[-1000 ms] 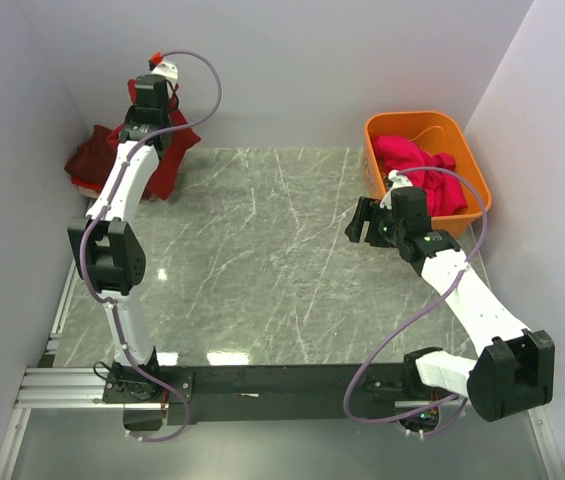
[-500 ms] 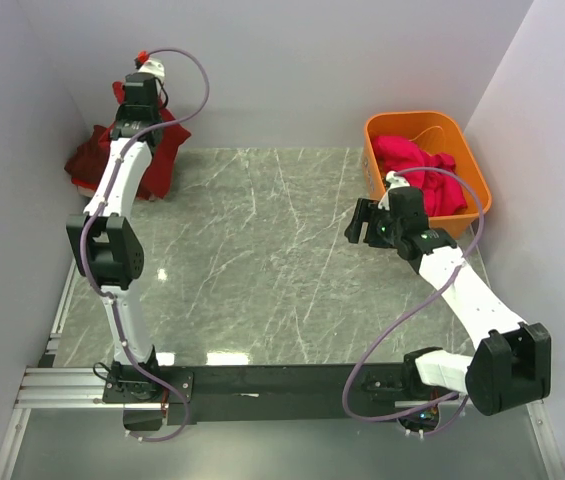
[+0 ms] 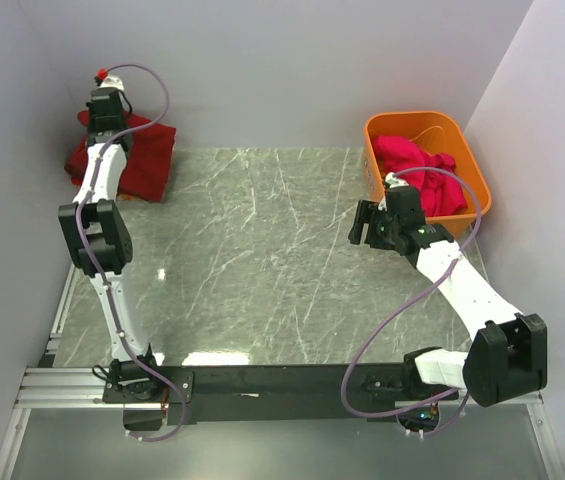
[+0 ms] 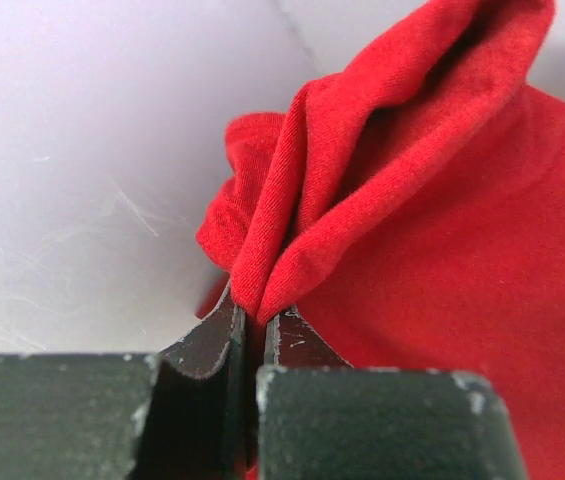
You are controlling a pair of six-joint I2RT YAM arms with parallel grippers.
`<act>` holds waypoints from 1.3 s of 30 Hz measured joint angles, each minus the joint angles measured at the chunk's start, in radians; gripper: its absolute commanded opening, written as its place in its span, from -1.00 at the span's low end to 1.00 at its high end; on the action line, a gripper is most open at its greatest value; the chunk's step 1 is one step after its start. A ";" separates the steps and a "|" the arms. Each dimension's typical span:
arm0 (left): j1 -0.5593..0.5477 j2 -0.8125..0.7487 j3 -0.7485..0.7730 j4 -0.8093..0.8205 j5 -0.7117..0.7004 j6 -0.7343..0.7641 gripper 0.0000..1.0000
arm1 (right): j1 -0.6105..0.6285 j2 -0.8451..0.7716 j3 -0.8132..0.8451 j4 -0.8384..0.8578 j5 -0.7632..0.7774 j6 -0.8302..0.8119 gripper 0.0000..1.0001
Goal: Fold and stack the t-shirts
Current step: Neatly place the folded tshirt to the corner, then reset both grippers
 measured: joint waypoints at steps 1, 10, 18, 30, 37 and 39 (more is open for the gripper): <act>0.012 0.006 0.000 0.014 0.001 0.000 -0.99 | 0.000 0.000 0.002 -0.006 0.006 0.000 0.65; 0.097 0.060 0.000 0.070 0.050 -0.023 -0.93 | 0.000 -0.005 0.018 -0.073 0.056 0.008 0.65; 0.104 0.091 0.001 0.129 0.056 -0.027 0.70 | 0.000 -0.003 0.040 -0.103 0.055 0.020 0.65; 0.095 0.092 0.022 0.125 0.055 -0.132 0.99 | 0.000 -0.002 0.048 -0.100 0.055 0.020 0.66; -0.019 -0.010 -0.003 0.009 0.117 -0.318 0.99 | 0.000 -0.028 0.040 -0.071 0.052 0.030 0.67; -0.071 -0.072 -0.039 -0.007 0.164 -0.409 0.99 | 0.000 -0.037 0.039 -0.055 0.040 0.039 0.67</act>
